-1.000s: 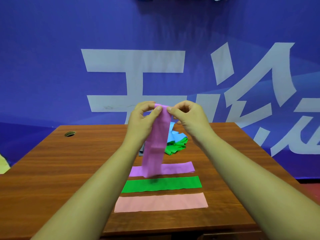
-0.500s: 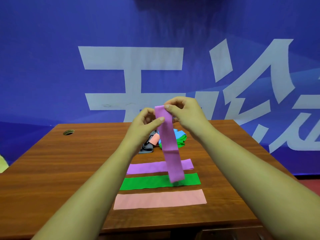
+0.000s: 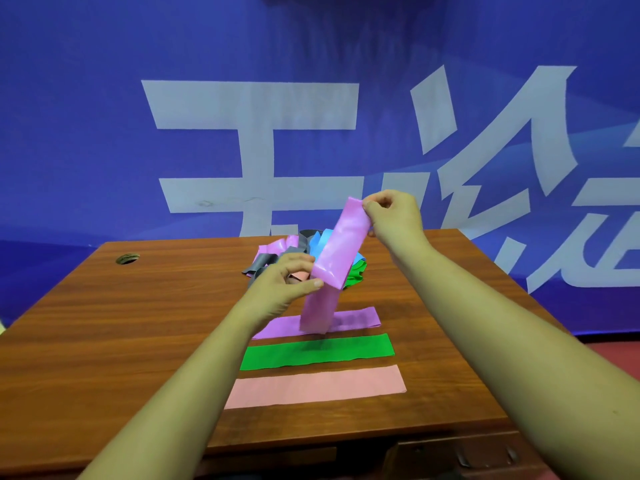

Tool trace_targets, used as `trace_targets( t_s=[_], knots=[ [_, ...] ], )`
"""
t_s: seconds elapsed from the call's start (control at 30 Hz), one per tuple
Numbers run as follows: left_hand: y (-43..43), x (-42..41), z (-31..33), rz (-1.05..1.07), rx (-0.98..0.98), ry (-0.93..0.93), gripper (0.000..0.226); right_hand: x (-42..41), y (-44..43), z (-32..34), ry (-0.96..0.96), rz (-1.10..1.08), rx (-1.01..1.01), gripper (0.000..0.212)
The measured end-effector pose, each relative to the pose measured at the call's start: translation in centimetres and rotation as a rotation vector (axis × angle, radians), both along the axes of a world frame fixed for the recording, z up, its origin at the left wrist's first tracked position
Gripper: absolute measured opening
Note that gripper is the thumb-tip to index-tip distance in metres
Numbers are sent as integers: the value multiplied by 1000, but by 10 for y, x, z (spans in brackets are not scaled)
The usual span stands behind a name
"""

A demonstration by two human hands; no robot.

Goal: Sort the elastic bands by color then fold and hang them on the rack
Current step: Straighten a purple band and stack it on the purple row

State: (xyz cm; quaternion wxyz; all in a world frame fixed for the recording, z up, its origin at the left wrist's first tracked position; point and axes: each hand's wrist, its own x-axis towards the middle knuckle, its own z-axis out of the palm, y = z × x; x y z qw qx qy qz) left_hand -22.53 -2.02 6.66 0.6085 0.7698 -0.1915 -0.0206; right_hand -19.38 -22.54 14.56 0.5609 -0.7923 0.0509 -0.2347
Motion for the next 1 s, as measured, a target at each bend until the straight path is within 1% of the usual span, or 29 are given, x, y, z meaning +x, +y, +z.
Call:
trace_targets(
  t_s=[0.13,0.27,0.33,0.37,0.4,0.43,0.47,0.53,0.57,0.63,0.7,0.77,0.8,0.93,1.0],
  knots=[
    [4,0,20,51,-92,-57,14,8,-10,-24,123,-90,-98,18],
    [-6,-1,41,89,-149,-115,5,1,-6,-35,275,25,-114,20],
    [-10,2,44,87,-143,-144,6,-2,-2,-32,242,103,-89,19],
    [-12,2,46,88,-136,-153,9,-6,0,-28,197,165,-60,13],
    [-13,4,46,94,-139,-155,11,-11,4,-21,159,247,-17,7],
    [-15,4,47,108,-142,-154,13,-16,7,-15,132,336,22,6],
    [-16,6,47,134,-157,-151,14,-20,9,-10,108,414,36,11],
    [-16,8,48,169,-186,-142,17,-27,14,-2,52,485,3,18],
    [-16,9,48,179,-192,-135,17,-28,16,0,19,488,-7,18],
    [-15,9,49,191,-187,-126,15,-31,17,3,-42,490,-8,11],
    [-12,10,47,195,-190,-114,11,-33,17,3,-73,513,-120,14],
    [-9,9,47,195,-196,-102,12,-34,19,1,-38,530,-254,16],
    [-9,9,46,193,-192,-106,14,-34,21,0,-24,524,-285,15],
    [-8,9,42,165,-192,-126,15,-32,29,-3,-78,413,-328,4],
    [-6,9,40,160,-185,-129,22,-30,32,-1,-93,387,-284,4]
  ],
)
